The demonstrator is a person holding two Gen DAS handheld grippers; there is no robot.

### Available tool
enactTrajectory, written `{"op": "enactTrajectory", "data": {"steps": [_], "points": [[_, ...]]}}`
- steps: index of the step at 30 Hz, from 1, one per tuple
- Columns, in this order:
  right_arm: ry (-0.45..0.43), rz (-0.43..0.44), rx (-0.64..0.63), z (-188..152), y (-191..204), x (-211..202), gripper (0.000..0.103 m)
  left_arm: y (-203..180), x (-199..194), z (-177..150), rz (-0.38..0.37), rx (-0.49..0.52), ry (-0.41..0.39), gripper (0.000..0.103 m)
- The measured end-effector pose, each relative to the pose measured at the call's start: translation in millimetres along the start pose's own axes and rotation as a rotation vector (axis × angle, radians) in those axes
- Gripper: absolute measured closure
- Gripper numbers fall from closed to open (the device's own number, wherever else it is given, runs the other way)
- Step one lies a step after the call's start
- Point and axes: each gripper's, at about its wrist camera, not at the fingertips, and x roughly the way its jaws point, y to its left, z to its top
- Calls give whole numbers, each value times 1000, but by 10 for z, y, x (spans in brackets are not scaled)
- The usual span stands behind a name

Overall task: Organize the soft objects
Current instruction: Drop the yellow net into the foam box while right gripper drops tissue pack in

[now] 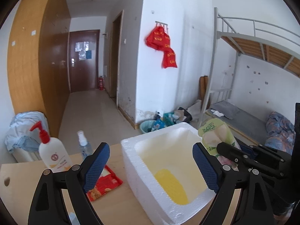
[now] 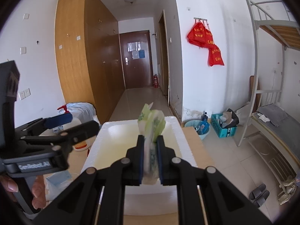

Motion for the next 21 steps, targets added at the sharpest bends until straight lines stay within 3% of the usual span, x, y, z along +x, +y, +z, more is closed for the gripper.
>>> {"op": "enactTrajectory", "data": {"steps": [13, 16, 19, 20, 21], "points": [[42, 29, -27, 56, 104, 238, 87, 239, -168, -23, 64, -31, -13, 12], [49, 40, -28, 45, 98, 263, 81, 293, -187, -23, 71, -43, -13, 12], [51, 46, -16, 41, 84, 267, 56, 299, -207, -14, 77, -45, -15, 12], [44, 47, -13, 37, 83, 249, 38, 298, -217, -13, 78, -42, -18, 12], [31, 49, -8, 37, 74, 229, 28, 299, -231, -9, 81, -42, -22, 12]]}}
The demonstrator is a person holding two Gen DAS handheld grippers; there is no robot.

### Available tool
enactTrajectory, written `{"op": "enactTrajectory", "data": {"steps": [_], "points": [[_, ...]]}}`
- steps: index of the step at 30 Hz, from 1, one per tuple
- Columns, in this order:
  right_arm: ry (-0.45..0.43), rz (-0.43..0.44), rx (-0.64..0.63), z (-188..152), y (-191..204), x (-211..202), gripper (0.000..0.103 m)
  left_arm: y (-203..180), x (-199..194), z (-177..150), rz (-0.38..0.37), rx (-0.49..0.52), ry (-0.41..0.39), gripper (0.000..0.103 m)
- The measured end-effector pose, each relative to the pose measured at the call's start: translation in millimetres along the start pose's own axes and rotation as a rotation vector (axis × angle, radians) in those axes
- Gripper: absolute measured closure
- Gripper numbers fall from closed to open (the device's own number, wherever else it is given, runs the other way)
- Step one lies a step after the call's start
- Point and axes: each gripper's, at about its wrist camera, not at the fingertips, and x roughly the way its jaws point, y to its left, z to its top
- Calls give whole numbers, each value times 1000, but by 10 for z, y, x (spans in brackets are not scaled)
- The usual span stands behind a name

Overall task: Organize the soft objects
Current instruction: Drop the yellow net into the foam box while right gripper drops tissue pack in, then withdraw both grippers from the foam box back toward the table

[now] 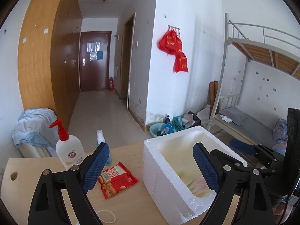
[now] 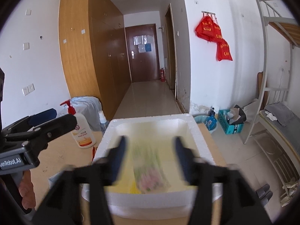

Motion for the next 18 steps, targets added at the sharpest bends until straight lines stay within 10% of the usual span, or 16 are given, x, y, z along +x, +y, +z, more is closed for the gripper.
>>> {"op": "enactTrajectory", "data": {"steps": [18], "points": [[-51, 29, 38, -35, 122, -349, 7, 74, -409, -28, 21, -14, -28, 9]]}}
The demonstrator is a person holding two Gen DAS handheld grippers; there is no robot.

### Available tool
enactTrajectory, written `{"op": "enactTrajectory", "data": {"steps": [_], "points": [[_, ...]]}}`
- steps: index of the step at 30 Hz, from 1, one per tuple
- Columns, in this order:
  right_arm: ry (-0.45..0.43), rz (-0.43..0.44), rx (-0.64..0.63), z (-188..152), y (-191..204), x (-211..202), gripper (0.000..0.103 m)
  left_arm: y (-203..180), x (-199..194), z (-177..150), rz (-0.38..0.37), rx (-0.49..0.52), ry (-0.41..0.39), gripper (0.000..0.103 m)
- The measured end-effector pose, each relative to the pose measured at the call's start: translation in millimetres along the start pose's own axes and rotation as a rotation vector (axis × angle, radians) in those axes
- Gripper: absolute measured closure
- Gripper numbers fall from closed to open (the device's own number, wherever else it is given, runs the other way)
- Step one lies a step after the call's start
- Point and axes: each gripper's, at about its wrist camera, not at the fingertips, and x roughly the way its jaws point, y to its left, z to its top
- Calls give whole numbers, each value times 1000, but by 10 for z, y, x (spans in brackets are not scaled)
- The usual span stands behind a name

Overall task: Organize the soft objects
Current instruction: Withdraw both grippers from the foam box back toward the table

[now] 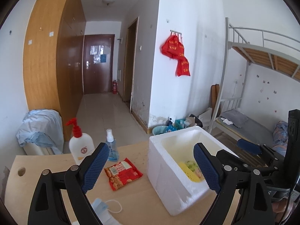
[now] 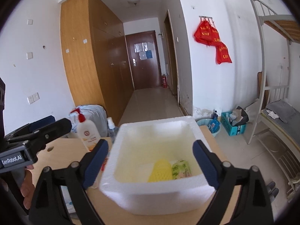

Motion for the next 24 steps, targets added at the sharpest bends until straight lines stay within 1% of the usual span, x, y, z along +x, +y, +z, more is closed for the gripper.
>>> {"op": "enactTrajectory", "data": {"steps": [4, 7, 12, 18, 24], "points": [[-23, 13, -13, -8, 123, -218, 5, -10, -314, -41, 12, 8, -34, 5], [-53, 19, -15, -23, 198, -416, 0, -14, -565, -72, 28, 9, -67, 2], [-94, 30, -28, -89, 323, -739, 0, 9, -983, -158, 51, 0, -119, 0], [-148, 48, -52, -157, 477, -1064, 0, -7, -1504, -264, 87, 16, -197, 0], [-185, 82, -83, -225, 658, -1281, 0, 3, -1867, -372, 116, 27, -229, 0]]}}
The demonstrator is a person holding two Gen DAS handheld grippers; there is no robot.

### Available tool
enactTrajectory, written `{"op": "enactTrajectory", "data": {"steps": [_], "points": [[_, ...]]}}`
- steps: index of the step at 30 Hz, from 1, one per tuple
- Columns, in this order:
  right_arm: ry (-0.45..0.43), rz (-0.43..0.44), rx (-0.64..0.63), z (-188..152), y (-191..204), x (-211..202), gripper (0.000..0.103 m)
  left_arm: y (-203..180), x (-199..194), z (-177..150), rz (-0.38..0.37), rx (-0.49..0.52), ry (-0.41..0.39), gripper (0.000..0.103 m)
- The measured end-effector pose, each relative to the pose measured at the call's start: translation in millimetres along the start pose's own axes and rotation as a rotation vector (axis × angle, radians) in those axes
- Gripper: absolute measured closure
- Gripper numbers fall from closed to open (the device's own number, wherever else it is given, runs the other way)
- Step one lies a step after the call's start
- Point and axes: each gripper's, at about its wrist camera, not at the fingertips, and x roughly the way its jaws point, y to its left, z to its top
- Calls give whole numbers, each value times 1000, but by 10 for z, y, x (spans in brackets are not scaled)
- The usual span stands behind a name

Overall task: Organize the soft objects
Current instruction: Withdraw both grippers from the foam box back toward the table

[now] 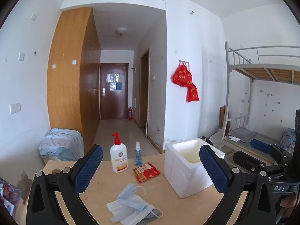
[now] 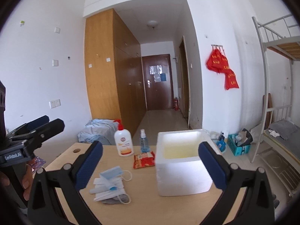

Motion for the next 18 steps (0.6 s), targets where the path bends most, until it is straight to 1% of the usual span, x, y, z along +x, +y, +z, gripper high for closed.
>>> {"op": "enactTrajectory", "data": {"steps": [3, 5, 7, 11, 18], "points": [[-22, 25, -5, -16, 90, -95, 0, 37, -128, -36, 12, 9, -14, 0], [-45, 32, 1, -24, 127, -163, 0, 61, -222, -85, 42, 12, -28, 0], [-57, 44, 4, -30, 153, -197, 0, 112, -283, -122, 47, 5, -30, 0], [-67, 50, 4, -74, 242, -223, 0, 193, -412, -203, 67, -3, -40, 0], [-73, 48, -41, -204, 480, -241, 0, 315, -581, -343, 91, -10, -65, 0]]}}
